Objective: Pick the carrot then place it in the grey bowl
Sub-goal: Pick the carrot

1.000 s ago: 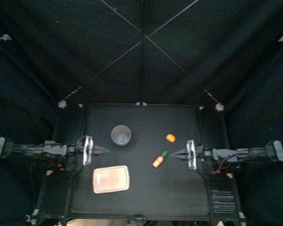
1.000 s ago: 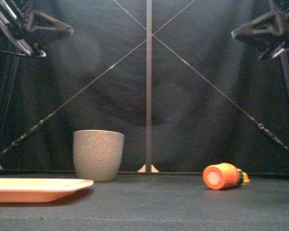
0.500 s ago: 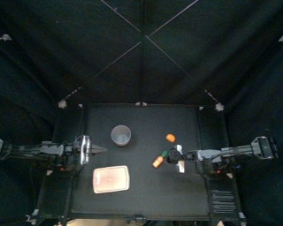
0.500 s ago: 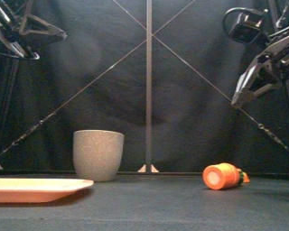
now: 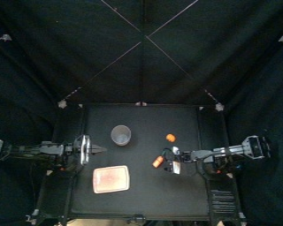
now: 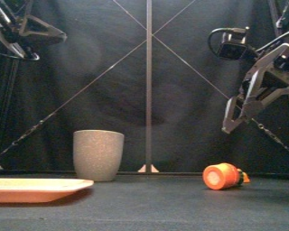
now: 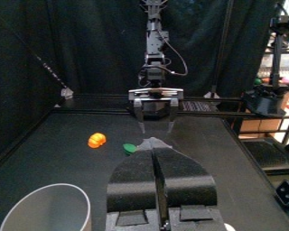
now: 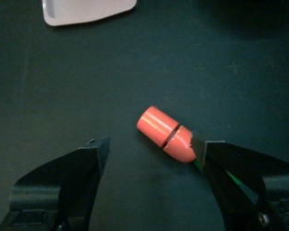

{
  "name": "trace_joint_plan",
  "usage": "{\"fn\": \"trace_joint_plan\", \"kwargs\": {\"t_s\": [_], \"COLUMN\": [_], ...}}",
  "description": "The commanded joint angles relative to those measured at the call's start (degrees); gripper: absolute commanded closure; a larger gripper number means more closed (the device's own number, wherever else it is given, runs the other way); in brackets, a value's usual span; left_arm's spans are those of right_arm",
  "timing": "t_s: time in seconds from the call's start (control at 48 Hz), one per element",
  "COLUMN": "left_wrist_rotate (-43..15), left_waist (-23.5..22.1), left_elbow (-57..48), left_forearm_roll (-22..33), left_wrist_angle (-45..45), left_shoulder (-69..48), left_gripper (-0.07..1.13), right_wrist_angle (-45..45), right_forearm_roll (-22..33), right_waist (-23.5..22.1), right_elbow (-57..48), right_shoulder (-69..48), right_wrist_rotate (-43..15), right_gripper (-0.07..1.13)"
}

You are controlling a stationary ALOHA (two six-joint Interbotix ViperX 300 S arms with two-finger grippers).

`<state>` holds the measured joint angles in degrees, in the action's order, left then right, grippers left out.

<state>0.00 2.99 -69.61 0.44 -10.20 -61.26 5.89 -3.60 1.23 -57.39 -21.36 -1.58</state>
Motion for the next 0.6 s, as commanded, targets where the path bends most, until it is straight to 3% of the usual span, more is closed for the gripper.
{"fn": "trace_joint_plan", "kwargs": {"t_s": [0.021,0.604], "left_wrist_rotate": [-0.09,-0.09], "left_waist": [0.18,0.18], "left_elbow": [0.97,0.00], "left_forearm_roll": [-0.09,0.00], "left_wrist_angle": [-0.26,-0.26], "left_shoulder": [0.00,0.00], "left_gripper": [1.07,1.07], "right_wrist_angle": [-0.44,-4.31], "right_forearm_roll": [0.70,2.46], "right_waist": [-0.09,-3.69], "right_elbow": [2.55,4.04], "right_shoulder": [2.64,12.66], "right_wrist_rotate": [0.09,0.35], "right_gripper": [0.03,0.03]}}
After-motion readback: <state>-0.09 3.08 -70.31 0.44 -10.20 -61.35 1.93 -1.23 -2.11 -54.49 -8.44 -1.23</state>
